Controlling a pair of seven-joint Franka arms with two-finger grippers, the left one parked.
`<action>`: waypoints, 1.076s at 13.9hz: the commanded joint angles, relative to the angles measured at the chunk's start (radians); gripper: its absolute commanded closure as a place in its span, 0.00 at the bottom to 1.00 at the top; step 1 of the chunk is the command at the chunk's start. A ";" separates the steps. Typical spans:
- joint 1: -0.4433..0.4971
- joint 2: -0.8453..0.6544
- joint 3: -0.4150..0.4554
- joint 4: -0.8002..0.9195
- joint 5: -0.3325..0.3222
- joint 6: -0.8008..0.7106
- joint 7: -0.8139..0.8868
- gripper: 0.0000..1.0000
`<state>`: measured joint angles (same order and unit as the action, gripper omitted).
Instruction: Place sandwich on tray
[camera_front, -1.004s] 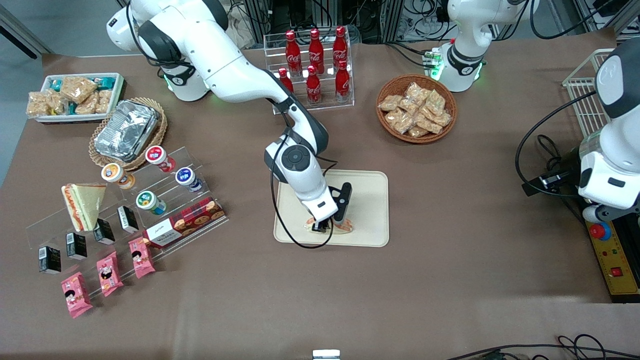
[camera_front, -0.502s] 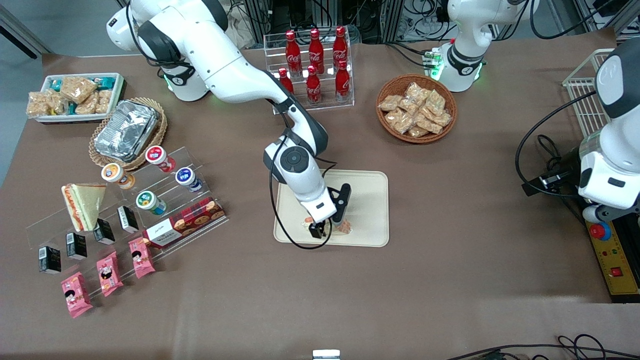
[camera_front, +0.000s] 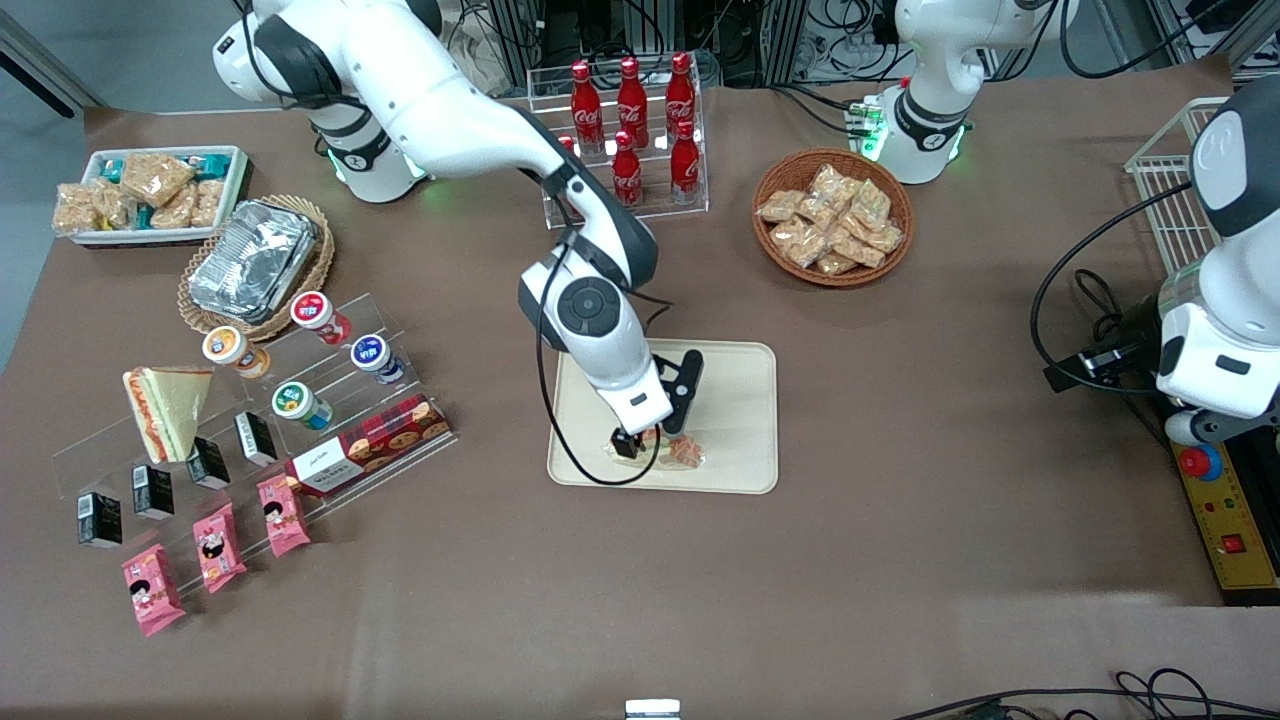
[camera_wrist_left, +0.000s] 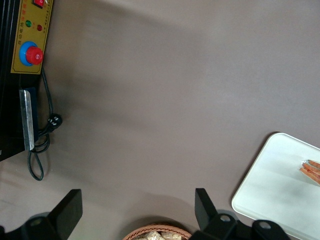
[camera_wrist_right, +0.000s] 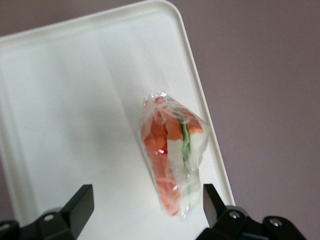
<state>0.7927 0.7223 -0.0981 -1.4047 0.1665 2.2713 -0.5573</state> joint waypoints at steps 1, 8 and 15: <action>-0.007 -0.111 0.001 -0.020 0.025 -0.139 0.118 0.03; -0.030 -0.317 -0.150 -0.020 0.010 -0.472 0.388 0.03; -0.332 -0.451 -0.181 -0.023 -0.126 -0.567 0.392 0.03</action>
<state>0.5302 0.3301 -0.2932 -1.4061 0.0981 1.7274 -0.1873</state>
